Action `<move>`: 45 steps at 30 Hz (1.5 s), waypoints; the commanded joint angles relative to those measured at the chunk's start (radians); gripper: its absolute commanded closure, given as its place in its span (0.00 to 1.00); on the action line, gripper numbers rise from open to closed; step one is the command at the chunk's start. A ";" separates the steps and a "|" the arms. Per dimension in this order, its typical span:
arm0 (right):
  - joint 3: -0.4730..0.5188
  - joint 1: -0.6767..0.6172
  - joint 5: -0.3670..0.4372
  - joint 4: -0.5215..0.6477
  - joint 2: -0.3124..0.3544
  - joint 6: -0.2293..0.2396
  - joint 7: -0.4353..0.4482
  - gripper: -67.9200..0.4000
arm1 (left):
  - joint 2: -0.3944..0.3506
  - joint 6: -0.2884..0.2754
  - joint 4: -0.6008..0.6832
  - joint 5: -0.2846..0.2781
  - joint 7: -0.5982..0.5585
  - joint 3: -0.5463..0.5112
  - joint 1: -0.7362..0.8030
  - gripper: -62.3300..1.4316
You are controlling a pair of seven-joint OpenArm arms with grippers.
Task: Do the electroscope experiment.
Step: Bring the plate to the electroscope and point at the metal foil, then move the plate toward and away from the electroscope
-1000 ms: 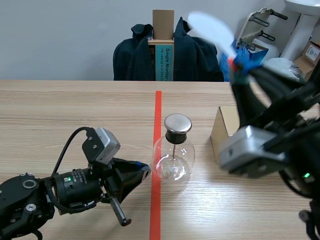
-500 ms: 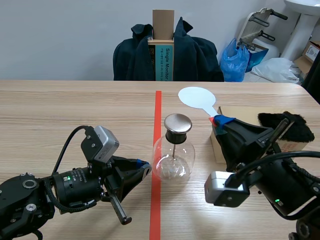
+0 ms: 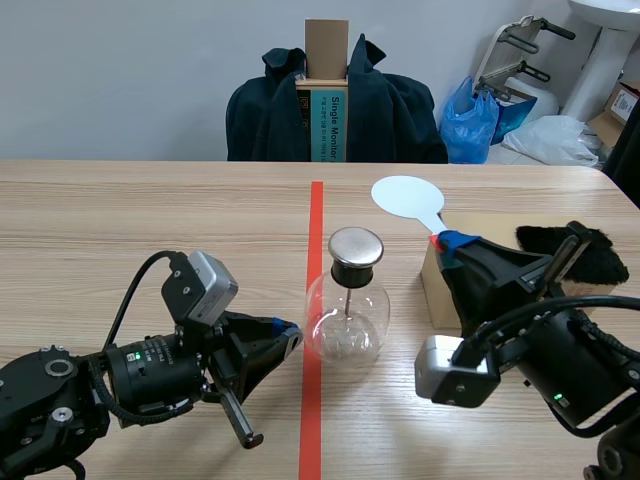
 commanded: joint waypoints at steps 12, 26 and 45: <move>0.011 0.006 0.008 0.025 0.027 -0.014 0.227 0.98 | 0.003 -0.002 0.023 -0.013 -0.019 -0.009 -0.003 0.94; 0.011 -0.001 0.008 0.025 0.027 -0.014 0.312 0.98 | 0.003 -0.002 0.023 -0.013 -0.019 -0.009 -0.003 0.94; 0.011 -0.022 0.016 0.025 0.027 -0.023 0.013 0.98 | 0.003 -0.001 0.023 -0.013 -0.020 -0.009 -0.003 0.94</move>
